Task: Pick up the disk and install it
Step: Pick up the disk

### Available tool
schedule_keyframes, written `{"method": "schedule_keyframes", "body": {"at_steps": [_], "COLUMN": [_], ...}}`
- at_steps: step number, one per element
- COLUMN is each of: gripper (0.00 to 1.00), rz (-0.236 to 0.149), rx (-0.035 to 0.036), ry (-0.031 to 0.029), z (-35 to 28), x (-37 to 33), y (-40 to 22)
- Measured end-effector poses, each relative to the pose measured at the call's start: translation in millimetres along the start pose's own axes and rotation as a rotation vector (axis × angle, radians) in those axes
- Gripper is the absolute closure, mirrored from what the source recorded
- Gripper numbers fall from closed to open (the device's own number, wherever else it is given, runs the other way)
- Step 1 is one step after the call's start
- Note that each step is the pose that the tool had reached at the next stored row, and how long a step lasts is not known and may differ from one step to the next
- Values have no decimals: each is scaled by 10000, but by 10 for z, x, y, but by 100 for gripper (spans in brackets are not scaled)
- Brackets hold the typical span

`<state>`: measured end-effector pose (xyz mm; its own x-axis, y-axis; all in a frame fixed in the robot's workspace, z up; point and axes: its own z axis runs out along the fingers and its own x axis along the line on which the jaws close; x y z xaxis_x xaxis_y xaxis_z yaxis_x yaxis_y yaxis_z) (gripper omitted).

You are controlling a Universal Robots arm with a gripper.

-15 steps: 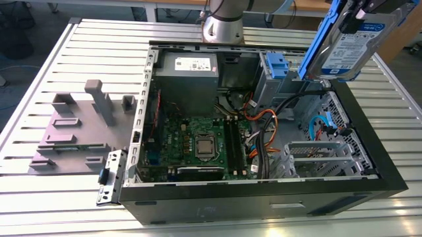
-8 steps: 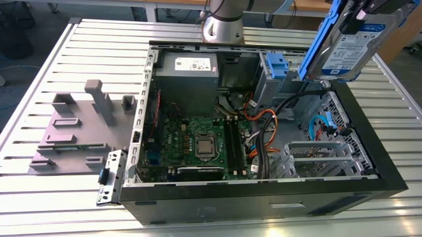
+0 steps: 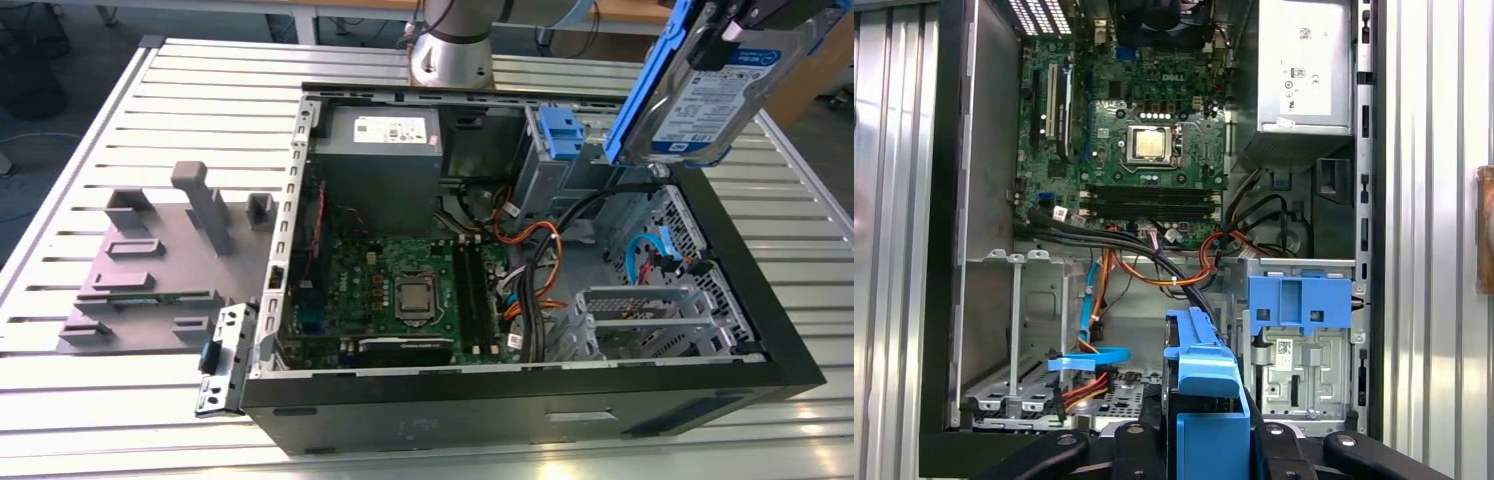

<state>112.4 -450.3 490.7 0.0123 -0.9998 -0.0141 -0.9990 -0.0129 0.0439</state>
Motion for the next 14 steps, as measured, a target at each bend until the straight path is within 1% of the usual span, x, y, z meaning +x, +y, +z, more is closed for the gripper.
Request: {"method": "schedule_keyframes", "body": {"at_steps": [14], "gripper": [64], "rz": [0], "rx": [0], "ry": [-1], "z": [0], "x": [27], "y": [0]}}
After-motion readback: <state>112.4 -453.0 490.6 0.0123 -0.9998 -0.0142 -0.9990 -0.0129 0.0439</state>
